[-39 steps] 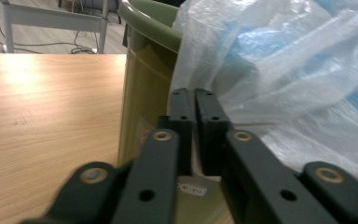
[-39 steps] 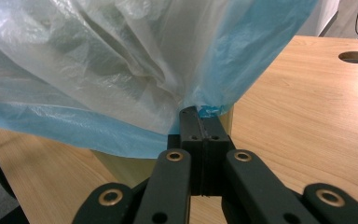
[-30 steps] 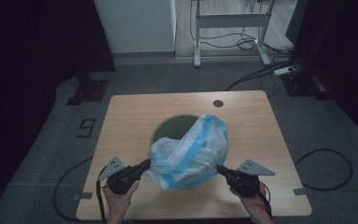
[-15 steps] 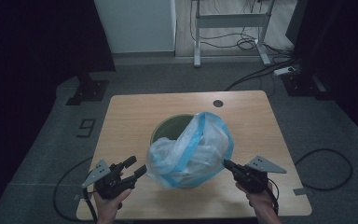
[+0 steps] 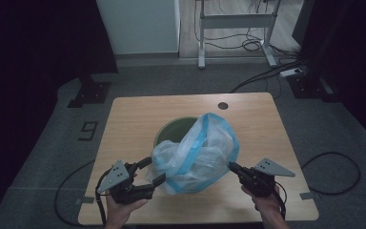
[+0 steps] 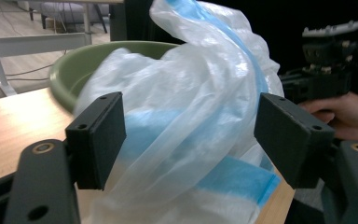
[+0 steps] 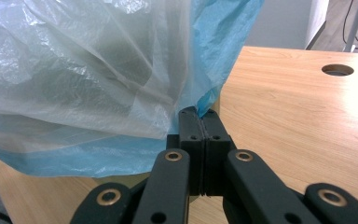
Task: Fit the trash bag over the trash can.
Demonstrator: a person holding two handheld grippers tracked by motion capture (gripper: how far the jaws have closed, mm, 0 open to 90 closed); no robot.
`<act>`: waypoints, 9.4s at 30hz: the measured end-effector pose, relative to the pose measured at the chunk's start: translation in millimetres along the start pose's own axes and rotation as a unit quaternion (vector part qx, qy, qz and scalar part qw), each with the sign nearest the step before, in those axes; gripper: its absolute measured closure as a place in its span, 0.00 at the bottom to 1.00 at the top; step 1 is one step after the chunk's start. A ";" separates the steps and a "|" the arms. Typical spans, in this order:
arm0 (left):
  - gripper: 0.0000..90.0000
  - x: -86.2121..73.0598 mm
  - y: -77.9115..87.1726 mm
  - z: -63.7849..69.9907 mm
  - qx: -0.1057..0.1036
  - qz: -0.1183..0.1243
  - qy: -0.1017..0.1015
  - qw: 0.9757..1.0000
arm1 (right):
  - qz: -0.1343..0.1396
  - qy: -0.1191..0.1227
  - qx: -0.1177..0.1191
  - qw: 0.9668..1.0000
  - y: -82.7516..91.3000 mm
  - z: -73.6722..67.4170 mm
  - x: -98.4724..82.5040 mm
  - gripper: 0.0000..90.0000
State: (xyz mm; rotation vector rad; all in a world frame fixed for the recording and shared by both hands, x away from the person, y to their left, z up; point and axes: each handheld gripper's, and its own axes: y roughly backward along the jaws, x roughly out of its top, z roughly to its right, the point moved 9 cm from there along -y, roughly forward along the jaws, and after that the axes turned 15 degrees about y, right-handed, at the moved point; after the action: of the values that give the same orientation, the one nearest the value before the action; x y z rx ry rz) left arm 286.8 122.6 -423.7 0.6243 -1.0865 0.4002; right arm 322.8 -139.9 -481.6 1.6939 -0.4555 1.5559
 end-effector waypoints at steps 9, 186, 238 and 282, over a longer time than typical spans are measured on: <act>0.87 5.6 -18.2 4.6 0.019 -0.022 -0.034 0.999 | 0.005 -0.002 0.005 1.000 4.7 -2.3 -0.2 0.98; 0.99 0.1 -55.3 -140.5 0.105 -0.036 0.131 0.985 | 0.051 0.181 0.082 0.979 -5.5 -75.7 65.1 0.68; 0.99 1.4 -54.4 -141.0 0.104 -0.031 0.139 0.984 | 0.024 0.158 0.201 0.966 -26.4 -115.0 63.1 0.97; 0.99 -7.6 -60.3 -138.5 0.097 -0.048 0.147 0.983 | -0.063 0.095 0.223 0.968 -69.9 -91.0 -44.8 0.99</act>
State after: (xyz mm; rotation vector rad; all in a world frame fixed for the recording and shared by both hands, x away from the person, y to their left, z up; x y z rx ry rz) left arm 414.8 166.3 -491.5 0.7602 -0.7383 0.5015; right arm 302.8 -39.2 -549.5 1.8331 0.1117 1.7973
